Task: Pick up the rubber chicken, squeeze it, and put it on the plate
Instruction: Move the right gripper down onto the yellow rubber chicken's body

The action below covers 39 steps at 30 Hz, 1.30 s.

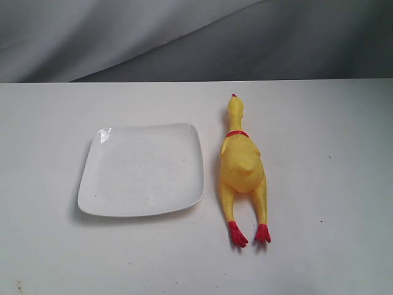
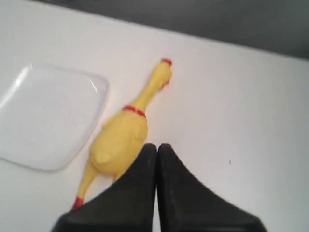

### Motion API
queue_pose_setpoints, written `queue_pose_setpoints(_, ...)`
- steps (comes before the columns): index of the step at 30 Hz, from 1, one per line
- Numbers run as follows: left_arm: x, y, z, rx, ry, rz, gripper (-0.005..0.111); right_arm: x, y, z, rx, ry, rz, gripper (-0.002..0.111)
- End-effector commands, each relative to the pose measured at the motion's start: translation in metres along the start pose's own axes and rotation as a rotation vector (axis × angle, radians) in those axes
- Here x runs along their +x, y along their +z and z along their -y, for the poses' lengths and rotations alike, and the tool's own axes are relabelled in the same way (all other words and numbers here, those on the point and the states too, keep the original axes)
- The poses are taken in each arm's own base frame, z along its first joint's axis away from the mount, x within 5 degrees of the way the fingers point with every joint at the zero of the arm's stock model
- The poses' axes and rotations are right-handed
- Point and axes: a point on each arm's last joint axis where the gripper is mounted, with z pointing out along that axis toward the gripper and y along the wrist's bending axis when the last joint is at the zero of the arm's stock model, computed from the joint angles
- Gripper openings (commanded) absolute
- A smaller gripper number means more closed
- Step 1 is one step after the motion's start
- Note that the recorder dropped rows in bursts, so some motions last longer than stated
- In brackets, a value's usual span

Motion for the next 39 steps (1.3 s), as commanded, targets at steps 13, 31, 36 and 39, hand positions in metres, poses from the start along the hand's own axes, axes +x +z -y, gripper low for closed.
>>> queue_pose_setpoints(13,0.001,0.000,0.000,0.000,-0.004,0.001,0.001,0.077,0.178,-0.048,-0.127,-0.245,-0.385,0.052)
queue_pose_setpoints(31,0.001,0.000,0.000,0.000,-0.004,0.001,0.001,0.127,0.258,-0.065,-0.054,-0.236,-0.524,0.053)
queue_pose_setpoints(36,0.001,0.000,0.000,0.000,-0.004,0.001,0.001,0.134,0.269,-0.063,-0.043,-0.224,-0.521,0.052)
queue_pose_setpoints(39,0.001,0.000,0.000,0.000,-0.004,0.001,0.001,0.138,0.275,-0.062,-0.040,-0.223,-0.527,0.045)
